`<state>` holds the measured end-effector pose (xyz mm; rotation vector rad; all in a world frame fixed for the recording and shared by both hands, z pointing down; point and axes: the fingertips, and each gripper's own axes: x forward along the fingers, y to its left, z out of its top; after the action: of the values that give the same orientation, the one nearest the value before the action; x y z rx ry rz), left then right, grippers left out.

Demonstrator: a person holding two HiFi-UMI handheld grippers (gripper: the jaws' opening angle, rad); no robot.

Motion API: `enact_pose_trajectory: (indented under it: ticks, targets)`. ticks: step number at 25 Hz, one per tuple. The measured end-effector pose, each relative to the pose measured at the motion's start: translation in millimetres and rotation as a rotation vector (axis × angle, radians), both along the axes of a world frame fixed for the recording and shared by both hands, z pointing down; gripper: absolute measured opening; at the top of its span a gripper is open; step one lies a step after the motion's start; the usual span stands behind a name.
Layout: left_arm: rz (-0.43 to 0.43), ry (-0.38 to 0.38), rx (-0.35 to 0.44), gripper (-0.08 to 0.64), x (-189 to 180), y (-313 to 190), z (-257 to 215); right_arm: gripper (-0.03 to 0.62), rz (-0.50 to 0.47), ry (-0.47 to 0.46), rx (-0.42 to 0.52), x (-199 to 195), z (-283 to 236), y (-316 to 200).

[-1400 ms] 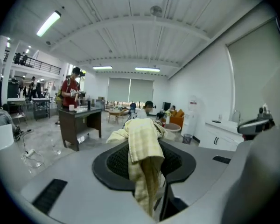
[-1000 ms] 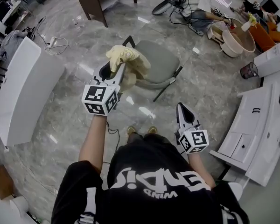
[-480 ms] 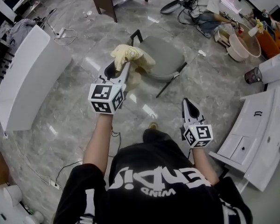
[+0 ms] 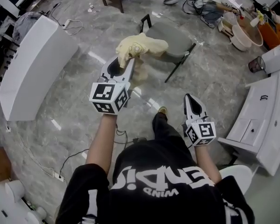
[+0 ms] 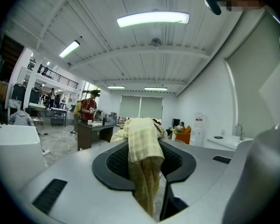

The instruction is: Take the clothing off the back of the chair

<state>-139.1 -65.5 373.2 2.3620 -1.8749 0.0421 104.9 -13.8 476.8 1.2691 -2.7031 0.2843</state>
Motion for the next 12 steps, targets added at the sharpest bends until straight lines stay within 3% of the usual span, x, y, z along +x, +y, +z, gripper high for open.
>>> enact_pose_trajectory:
  ticks: [7, 12]
  targets:
    - [0.025, -0.013, -0.002, 0.143, -5, 104, -1, 0.014, 0.030, -0.010, -0.020, -5, 4, 114]
    - [0.020, -0.004, 0.001, 0.143, -1, 149, -1, 0.014, 0.030, 0.002, -0.031, 6, 4, 158]
